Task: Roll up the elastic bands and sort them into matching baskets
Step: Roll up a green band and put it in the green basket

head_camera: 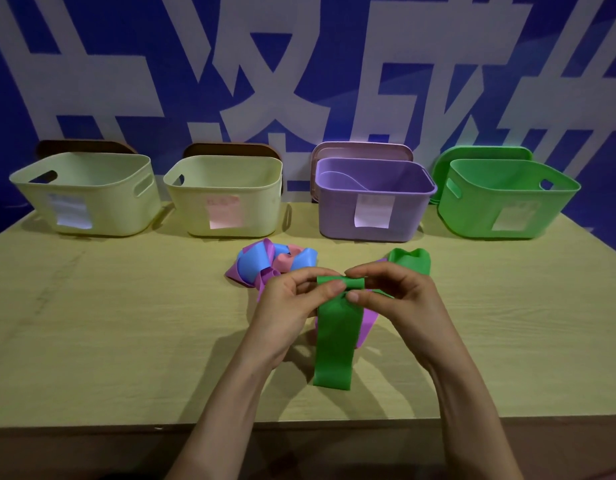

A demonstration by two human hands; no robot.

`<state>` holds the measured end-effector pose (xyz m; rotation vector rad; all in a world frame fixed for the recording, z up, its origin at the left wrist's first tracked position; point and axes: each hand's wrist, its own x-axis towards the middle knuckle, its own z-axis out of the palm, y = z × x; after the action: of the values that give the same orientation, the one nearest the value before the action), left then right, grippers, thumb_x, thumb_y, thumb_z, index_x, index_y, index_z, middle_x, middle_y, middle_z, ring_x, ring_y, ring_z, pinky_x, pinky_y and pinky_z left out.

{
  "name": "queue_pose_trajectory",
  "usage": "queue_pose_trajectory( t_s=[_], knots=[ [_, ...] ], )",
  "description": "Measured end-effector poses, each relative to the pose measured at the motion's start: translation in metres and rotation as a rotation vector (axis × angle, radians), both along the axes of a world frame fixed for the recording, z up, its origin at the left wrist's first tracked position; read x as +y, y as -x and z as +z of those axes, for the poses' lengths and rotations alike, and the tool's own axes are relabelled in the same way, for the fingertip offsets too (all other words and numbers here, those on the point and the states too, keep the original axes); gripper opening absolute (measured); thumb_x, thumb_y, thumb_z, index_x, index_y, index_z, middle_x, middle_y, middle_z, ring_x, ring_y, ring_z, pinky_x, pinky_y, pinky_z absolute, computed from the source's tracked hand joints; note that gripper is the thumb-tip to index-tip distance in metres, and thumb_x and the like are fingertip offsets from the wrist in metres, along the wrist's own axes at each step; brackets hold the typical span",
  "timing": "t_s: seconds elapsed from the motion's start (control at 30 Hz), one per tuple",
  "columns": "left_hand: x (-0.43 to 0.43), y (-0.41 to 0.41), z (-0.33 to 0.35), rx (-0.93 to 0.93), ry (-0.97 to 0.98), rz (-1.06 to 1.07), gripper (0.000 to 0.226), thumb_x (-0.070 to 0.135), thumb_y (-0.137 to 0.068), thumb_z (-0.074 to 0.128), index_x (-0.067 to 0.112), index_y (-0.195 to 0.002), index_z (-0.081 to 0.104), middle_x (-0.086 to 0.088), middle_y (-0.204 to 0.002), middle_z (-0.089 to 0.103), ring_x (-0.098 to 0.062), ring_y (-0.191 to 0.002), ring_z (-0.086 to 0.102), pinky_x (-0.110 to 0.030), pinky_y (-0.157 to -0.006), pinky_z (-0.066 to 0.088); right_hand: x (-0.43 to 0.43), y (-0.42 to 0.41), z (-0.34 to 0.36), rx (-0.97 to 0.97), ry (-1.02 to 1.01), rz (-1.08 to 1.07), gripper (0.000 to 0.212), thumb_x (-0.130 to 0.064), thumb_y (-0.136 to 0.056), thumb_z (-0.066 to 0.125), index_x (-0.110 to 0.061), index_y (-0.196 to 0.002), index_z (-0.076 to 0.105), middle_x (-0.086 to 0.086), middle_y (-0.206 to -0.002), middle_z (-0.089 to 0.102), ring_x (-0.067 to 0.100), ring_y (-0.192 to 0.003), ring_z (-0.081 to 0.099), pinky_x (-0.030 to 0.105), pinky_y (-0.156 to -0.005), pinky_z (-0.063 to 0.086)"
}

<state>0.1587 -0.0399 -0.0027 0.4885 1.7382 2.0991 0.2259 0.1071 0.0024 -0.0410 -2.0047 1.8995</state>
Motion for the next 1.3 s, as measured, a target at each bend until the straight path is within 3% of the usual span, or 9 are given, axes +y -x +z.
queue_pose_trajectory(
  t_s=[0.23, 0.37, 0.53, 0.67, 0.77, 0.97, 1.1, 1.17, 1.3],
  knots=[
    [-0.001, 0.0, -0.003, 0.134, 0.044, 0.06, 0.013, 0.007, -0.079, 0.071, 0.016, -0.088, 0.072, -0.004, -0.086, 0.075, -0.016, -0.086, 0.07, -0.022, -0.078, 0.055, 0.0, 0.004, -0.001, -0.07, -0.061, -0.003, 0.007, -0.012, -0.082, 0.067, -0.008, -0.088, 0.071, 0.002, -0.078, 0.072, 0.007, -0.072, 0.064, 0.017, -0.066, 0.05],
    [-0.001, 0.0, 0.0, 0.03, 0.007, 0.001, 0.025, 0.009, -0.078, 0.07, 0.01, -0.103, 0.068, -0.005, -0.093, 0.073, -0.015, -0.085, 0.07, -0.018, -0.066, 0.053, -0.002, 0.004, 0.0, -0.034, -0.02, -0.034, 0.014, -0.019, -0.08, 0.066, -0.008, -0.088, 0.07, 0.004, -0.081, 0.071, 0.01, -0.076, 0.063, 0.018, -0.068, 0.05],
    [-0.003, 0.002, -0.005, -0.046, 0.054, -0.011, 0.024, 0.009, -0.08, 0.07, -0.001, -0.102, 0.068, -0.014, -0.091, 0.074, -0.019, -0.082, 0.07, -0.023, -0.067, 0.056, -0.001, 0.005, 0.002, 0.007, 0.088, -0.055, 0.007, -0.007, -0.084, 0.063, -0.007, -0.088, 0.068, -0.004, -0.079, 0.071, 0.005, -0.076, 0.064, 0.017, -0.067, 0.051],
    [-0.004, 0.002, -0.006, -0.051, 0.054, -0.03, 0.017, 0.007, -0.083, 0.066, 0.001, -0.099, 0.07, -0.013, -0.09, 0.074, -0.02, -0.082, 0.071, -0.028, -0.07, 0.057, -0.002, 0.005, 0.002, -0.002, 0.114, -0.047, 0.01, -0.002, -0.083, 0.063, -0.006, -0.091, 0.067, -0.002, -0.081, 0.072, 0.007, -0.078, 0.067, 0.018, -0.068, 0.053],
    [-0.005, 0.0, -0.003, -0.045, 0.022, -0.06, 0.014, 0.005, -0.086, 0.063, 0.006, -0.097, 0.07, -0.007, -0.084, 0.075, -0.012, -0.075, 0.07, -0.017, -0.058, 0.051, -0.003, 0.005, 0.003, 0.012, 0.129, -0.048, 0.017, 0.006, -0.079, 0.065, -0.005, -0.09, 0.068, 0.0, -0.08, 0.073, 0.007, -0.078, 0.068, 0.017, -0.067, 0.053],
    [-0.007, -0.001, 0.001, -0.05, -0.032, -0.085, 0.021, 0.002, -0.082, 0.065, 0.008, -0.102, 0.07, -0.007, -0.088, 0.075, -0.014, -0.08, 0.071, -0.015, -0.063, 0.052, -0.001, 0.002, 0.003, 0.03, 0.072, -0.029, 0.025, 0.013, -0.071, 0.069, -0.007, -0.087, 0.07, 0.004, -0.092, 0.075, 0.017, -0.088, 0.07, 0.023, -0.078, 0.056],
    [-0.004, -0.002, 0.004, -0.035, -0.038, -0.031, 0.027, 0.018, -0.073, 0.071, 0.007, -0.097, 0.071, -0.008, -0.086, 0.075, -0.017, -0.079, 0.072, -0.02, -0.066, 0.055, -0.002, 0.002, 0.002, 0.064, 0.018, -0.034, 0.027, 0.016, -0.07, 0.068, -0.007, -0.085, 0.07, 0.001, -0.092, 0.075, 0.014, -0.088, 0.07, 0.02, -0.077, 0.054],
    [-0.002, -0.001, 0.003, -0.037, -0.054, 0.002, 0.017, 0.013, -0.077, 0.07, 0.007, -0.093, 0.071, -0.007, -0.084, 0.075, -0.017, -0.077, 0.071, -0.021, -0.067, 0.056, -0.003, 0.002, 0.002, 0.066, 0.012, -0.029, 0.028, 0.017, -0.071, 0.068, -0.007, -0.086, 0.069, -0.001, -0.091, 0.075, 0.011, -0.088, 0.07, 0.018, -0.076, 0.053],
    [-0.001, -0.001, 0.001, 0.003, -0.049, -0.005, 0.015, 0.001, -0.081, 0.066, 0.007, -0.094, 0.07, -0.001, -0.081, 0.075, -0.009, -0.076, 0.07, -0.016, -0.065, 0.052, 0.001, 0.0, 0.001, -0.003, 0.025, 0.023, 0.038, -0.003, -0.074, 0.073, -0.014, -0.109, 0.064, 0.004, -0.101, 0.072, 0.015, -0.094, 0.068, 0.021, -0.08, 0.053]
  ],
)
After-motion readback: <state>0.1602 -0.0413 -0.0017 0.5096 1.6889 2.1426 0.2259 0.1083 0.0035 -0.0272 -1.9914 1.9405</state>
